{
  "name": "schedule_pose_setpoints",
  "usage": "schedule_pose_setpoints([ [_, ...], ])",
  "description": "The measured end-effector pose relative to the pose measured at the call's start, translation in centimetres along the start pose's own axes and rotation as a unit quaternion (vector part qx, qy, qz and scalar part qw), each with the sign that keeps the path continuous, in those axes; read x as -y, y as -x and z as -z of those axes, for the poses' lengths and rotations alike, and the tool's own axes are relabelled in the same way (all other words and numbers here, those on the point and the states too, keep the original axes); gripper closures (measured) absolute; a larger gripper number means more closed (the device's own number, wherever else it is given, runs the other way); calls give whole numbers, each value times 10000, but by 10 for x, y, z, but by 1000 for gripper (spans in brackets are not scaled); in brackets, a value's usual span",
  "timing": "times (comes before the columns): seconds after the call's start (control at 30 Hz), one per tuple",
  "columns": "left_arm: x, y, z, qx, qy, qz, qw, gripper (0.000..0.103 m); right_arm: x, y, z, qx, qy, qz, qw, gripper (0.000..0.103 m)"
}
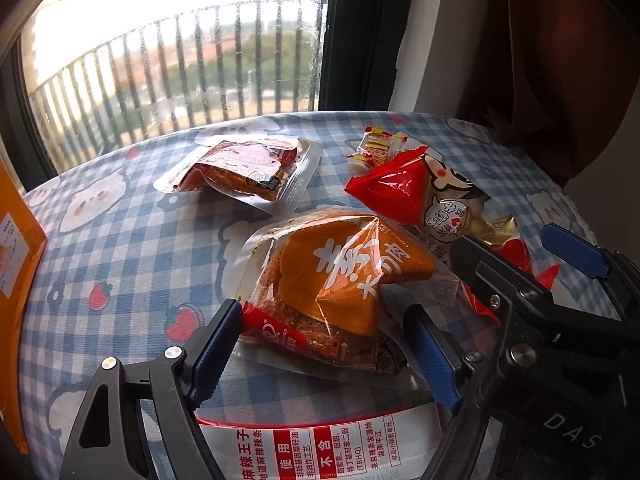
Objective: Organize snacks
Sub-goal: 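Grasp the red peanut bag with the right tool while the left tool approaches the orange meat snack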
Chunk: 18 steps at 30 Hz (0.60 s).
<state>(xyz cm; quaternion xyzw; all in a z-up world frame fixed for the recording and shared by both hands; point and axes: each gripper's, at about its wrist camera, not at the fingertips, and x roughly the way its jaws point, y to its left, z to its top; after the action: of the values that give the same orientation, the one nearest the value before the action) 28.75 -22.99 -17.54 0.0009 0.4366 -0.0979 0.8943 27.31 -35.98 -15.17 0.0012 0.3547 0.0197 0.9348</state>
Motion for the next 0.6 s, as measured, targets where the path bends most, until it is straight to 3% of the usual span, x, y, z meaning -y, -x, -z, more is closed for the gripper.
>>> schedule_pose_setpoints([
  [0.17, 1, -2, -1, 49, -42, -55, 10000, 21, 2, -17, -1, -181, -66, -79, 9998, 11],
  [0.2, 0, -2, -1, 51, -33, -58, 10000, 21, 3, -18, -1, -186, -81, -105, 9997, 14],
  [0.3, 1, -2, 0, 64, -92, -90, 9999, 19, 3, -23, 0, -338, -61, -133, 9993, 38],
  [0.43, 2, -1, 3, 102, -182, -176, 9996, 18, 0, -22, 4, -305, 15, -173, 9994, 46],
  [0.6, 3, 7, 7, 138, -354, -25, 9993, 27, 0, -15, 9, -290, -113, -246, 9992, 53],
])
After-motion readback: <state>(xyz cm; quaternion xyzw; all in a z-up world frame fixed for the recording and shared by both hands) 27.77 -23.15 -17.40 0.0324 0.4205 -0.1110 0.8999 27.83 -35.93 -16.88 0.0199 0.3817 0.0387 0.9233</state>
